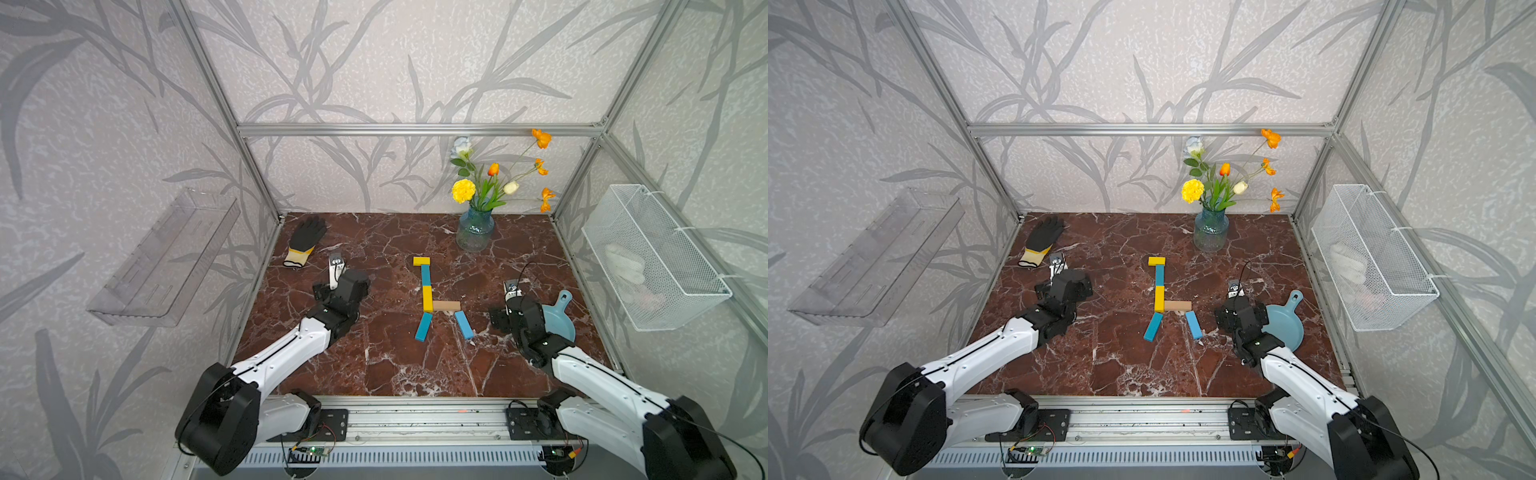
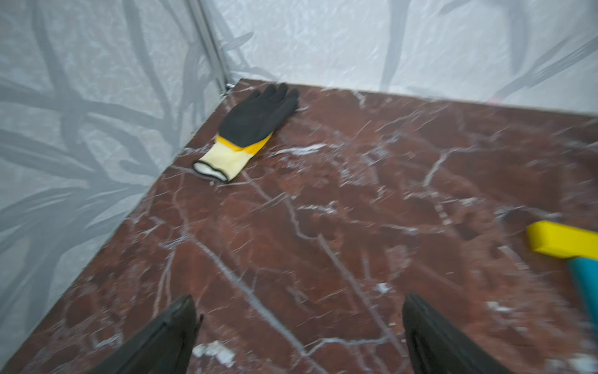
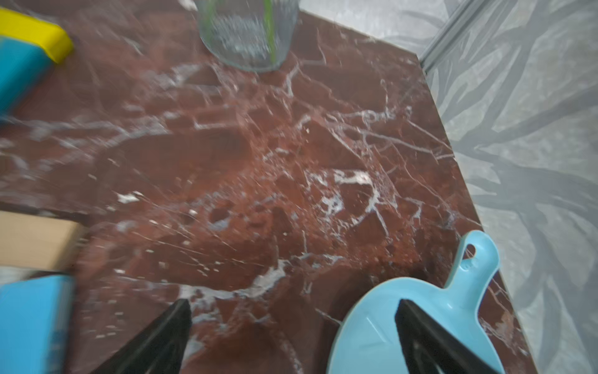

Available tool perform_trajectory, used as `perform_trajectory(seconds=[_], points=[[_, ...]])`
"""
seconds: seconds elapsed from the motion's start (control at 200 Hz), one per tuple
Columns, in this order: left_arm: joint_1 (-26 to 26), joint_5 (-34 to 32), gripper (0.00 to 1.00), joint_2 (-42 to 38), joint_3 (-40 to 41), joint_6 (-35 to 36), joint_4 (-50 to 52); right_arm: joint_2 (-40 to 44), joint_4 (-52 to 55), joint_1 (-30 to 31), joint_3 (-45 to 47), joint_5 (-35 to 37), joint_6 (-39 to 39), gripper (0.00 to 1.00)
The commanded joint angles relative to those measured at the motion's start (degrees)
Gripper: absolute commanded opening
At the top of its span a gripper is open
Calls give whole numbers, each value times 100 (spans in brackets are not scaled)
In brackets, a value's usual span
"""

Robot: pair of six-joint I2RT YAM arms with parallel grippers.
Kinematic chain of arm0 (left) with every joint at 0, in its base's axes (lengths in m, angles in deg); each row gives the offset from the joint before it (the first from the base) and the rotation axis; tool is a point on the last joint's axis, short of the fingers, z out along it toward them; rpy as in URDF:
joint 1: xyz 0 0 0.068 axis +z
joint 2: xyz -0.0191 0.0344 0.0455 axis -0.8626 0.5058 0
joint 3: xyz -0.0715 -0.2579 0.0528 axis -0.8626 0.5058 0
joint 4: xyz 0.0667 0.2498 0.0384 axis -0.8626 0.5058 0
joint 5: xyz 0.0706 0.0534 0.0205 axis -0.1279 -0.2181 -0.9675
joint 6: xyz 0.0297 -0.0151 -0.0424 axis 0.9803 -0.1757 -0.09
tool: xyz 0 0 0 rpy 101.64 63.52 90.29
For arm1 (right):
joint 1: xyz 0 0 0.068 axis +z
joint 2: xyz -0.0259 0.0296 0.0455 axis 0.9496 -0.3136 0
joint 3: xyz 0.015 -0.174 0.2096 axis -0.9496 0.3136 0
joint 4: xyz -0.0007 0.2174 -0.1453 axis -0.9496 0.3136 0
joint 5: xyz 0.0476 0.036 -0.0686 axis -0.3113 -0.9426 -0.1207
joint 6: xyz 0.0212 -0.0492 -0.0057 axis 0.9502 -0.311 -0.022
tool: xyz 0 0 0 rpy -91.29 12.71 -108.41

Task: Assemble a giraffe with building blocks
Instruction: Reset both arms

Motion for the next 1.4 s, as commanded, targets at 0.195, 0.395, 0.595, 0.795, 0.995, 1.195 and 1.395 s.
perform_trajectory(seconds=[0.195,0.395,0.595,0.795,0.995,1.195,1.395], points=[[977,-162,100,590,108,1895,-1889,-1360,-3488,-587,-5,-25,-861,99],[1115,651,99,1834,650,2909,-4404,-2318,-4728,-834,78,-566,-576,99],[1265,784,99,1766,528,2688,-3985,-2665,-5513,-938,321,-1163,-682,99],[2368,2324,99,1385,1600,1588,-5249,-2605,-4196,-1046,-260,-1113,-463,99],[2748,3359,100,1692,1138,1641,-4678,-2553,-3916,-1315,-374,-1464,-248,99],[2733,3364,100,1748,1163,1654,-4808,-2555,-3918,-1317,-378,-1456,-247,99],[2734,3364,99,1682,1091,1651,-4555,-2555,-3911,-1316,-374,-1460,-256,99]])
